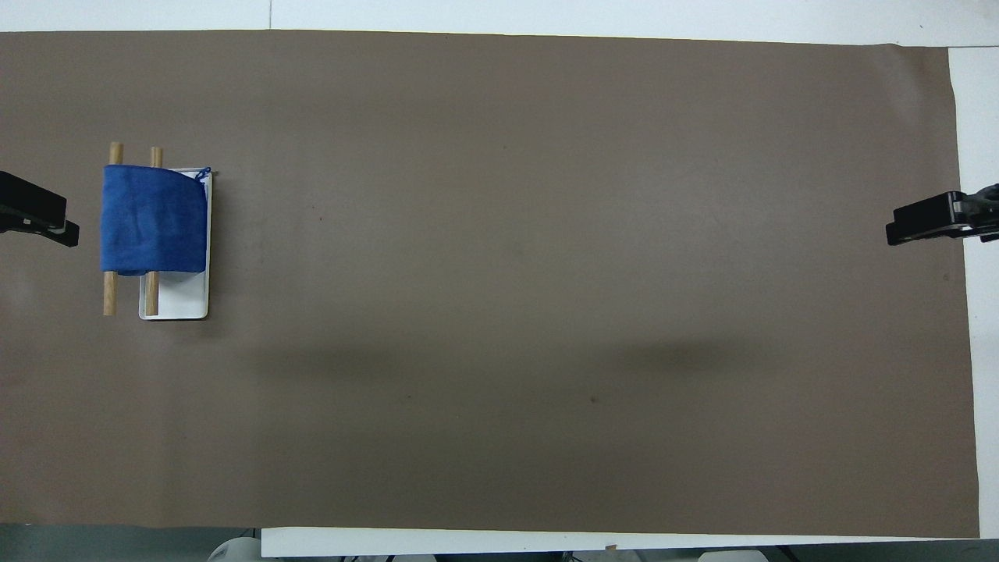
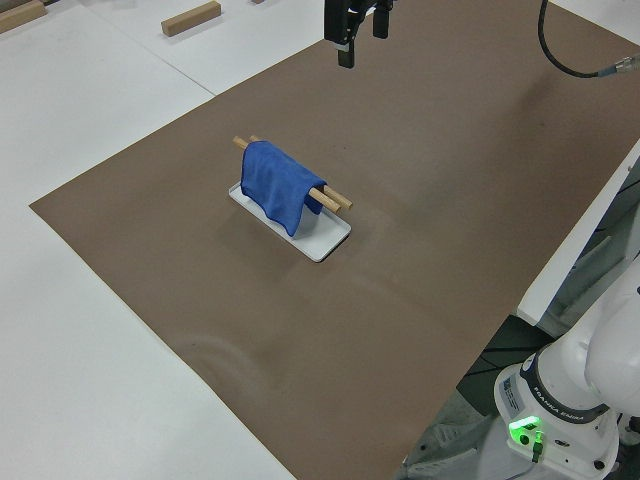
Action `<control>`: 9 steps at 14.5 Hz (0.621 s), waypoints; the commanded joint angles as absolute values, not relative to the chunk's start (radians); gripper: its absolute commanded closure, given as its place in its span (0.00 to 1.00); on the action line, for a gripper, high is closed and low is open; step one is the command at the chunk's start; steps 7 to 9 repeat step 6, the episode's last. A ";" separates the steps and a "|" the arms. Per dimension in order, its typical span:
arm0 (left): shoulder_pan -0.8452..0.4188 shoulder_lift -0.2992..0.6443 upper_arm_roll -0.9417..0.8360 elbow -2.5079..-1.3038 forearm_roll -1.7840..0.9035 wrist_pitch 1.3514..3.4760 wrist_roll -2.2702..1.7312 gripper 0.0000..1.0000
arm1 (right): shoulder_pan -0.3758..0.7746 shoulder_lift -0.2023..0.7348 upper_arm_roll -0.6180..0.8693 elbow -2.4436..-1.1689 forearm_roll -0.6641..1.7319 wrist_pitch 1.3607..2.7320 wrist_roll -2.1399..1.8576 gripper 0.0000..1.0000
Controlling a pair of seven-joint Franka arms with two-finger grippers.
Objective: Right arm passes towel to left arm to hang
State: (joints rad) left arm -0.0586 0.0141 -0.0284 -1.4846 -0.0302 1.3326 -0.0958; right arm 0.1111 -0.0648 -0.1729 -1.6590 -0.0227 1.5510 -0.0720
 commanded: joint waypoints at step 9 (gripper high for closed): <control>-0.071 0.020 -0.028 -1.482 -0.025 1.341 -0.069 0.00 | 0.109 -0.075 -0.172 -1.669 -0.025 1.543 -0.074 0.00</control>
